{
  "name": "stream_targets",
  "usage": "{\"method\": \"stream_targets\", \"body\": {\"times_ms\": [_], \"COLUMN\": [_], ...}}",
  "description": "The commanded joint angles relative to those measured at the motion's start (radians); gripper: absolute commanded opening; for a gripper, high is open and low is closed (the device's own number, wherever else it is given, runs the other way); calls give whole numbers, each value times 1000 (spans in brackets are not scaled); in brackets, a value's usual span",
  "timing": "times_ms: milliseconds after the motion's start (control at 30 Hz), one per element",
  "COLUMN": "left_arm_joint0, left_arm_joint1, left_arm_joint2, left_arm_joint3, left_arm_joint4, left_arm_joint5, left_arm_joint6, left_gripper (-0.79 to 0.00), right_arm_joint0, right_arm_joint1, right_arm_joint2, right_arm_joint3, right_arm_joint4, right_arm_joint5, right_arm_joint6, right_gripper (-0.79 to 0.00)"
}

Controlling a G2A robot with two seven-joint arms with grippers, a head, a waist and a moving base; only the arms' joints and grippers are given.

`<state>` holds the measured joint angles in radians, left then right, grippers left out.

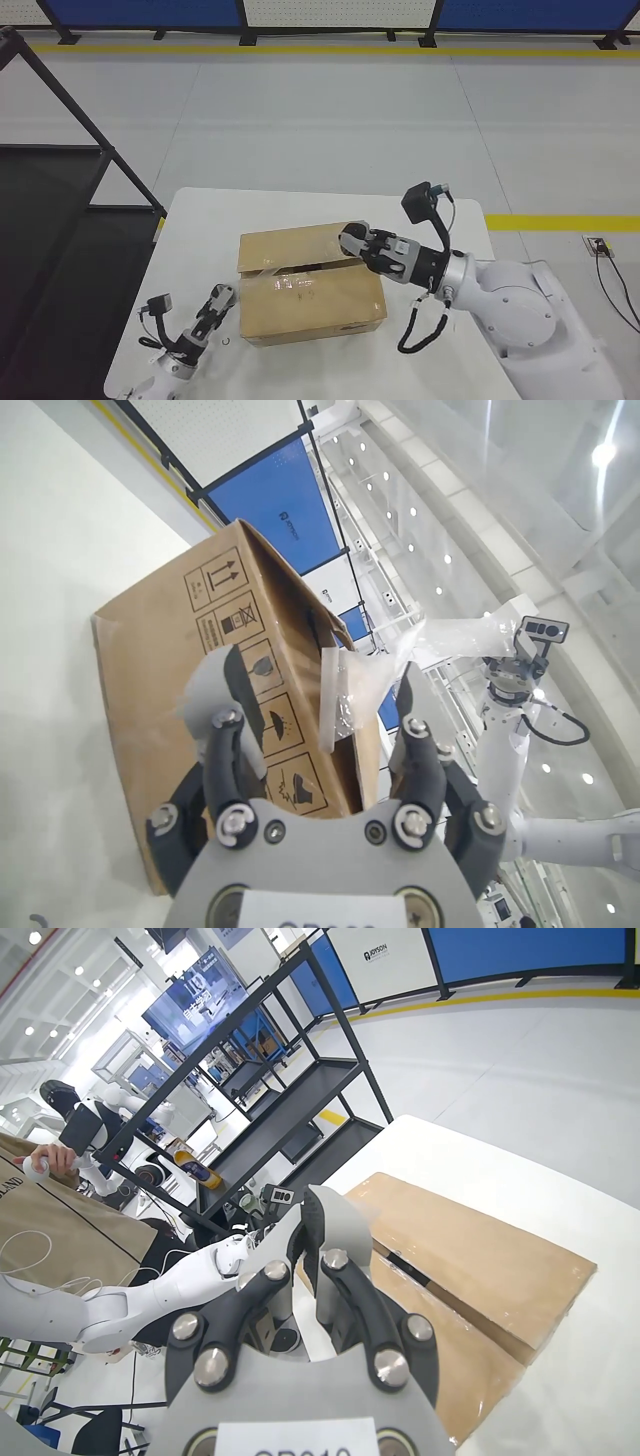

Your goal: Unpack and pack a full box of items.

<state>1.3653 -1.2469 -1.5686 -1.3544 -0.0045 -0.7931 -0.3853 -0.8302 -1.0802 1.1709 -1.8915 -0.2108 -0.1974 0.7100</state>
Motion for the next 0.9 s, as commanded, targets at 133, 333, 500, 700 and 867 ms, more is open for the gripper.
{"method": "stream_targets", "body": {"times_ms": [133, 333, 500, 700, 867], "left_arm_joint0": [22, 44, 58, 60, 68], "left_arm_joint1": [9, 14, 24, 35, 40], "left_arm_joint2": [-12, -11, -40, -83, -98], "left_arm_joint3": [-23, -82, -135, -173, -195], "left_arm_joint4": [-69, -242, -385, -514, -558], "left_arm_joint5": [20, 93, 219, 369, 432], "left_arm_joint6": [-53, -116, -201, -279, -321], "left_gripper": [-785, -785, -785, -785, -785], "right_arm_joint0": [0, 9, 4, -12, -12], "right_arm_joint1": [0, 3, 12, 20, 20], "right_arm_joint2": [8, 17, 43, 92, 92], "right_arm_joint3": [10, 22, 40, 71, 71], "right_arm_joint4": [9, -2, -6, 40, 40], "right_arm_joint5": [-10, -49, -145, -198, -198], "right_arm_joint6": [5, 36, 98, 90, 90], "right_gripper": [-785, -785, -785, -785, -785]}}
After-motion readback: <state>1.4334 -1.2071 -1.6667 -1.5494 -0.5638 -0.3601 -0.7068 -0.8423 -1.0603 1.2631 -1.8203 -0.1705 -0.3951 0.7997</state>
